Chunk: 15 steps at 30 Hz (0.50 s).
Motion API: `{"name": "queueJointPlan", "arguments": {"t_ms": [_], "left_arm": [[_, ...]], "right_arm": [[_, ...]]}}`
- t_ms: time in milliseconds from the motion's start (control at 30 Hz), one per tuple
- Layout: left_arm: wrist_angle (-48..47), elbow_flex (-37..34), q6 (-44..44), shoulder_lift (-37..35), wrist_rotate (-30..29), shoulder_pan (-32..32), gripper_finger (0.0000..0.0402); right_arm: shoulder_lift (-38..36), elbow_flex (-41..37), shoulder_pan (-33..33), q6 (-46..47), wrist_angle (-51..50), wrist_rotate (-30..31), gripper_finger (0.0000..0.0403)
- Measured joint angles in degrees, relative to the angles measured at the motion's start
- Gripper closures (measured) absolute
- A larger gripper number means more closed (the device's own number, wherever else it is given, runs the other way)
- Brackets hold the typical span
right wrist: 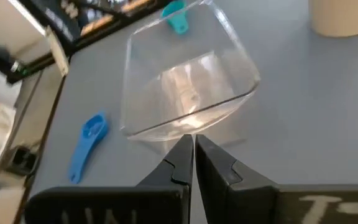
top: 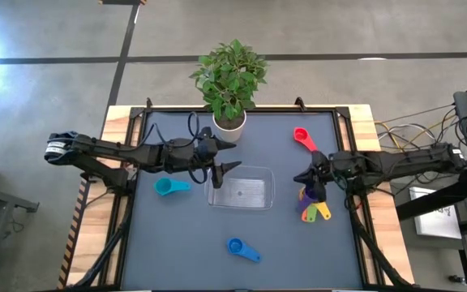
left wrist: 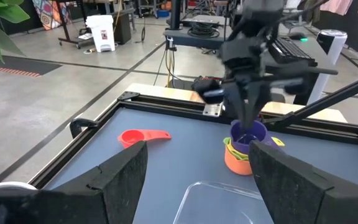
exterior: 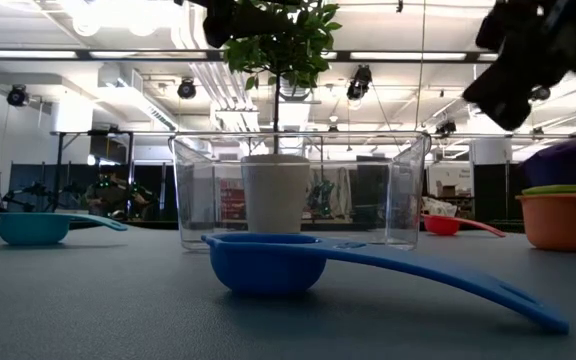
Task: Nest measuring cups in basket
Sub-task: Remove the violet measuring cups from the yellow measuring cup
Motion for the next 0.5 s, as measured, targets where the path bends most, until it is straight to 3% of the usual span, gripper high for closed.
{"name": "queueJointPlan", "arguments": {"t_ms": [333, 500], "left_arm": [[-2.38, 0.00, 0.06, 0.00, 0.02, 0.00, 0.0139], [-2.45, 0.00, 0.06, 0.00, 0.09, 0.00, 0.0139]], "right_arm": [[8.86, 14.27, 15.88, 9.81, -21.65, 10.61, 0.0394], [17.54, 19.21, 22.28, 14.02, -31.85, 9.94, 0.0390]]}}
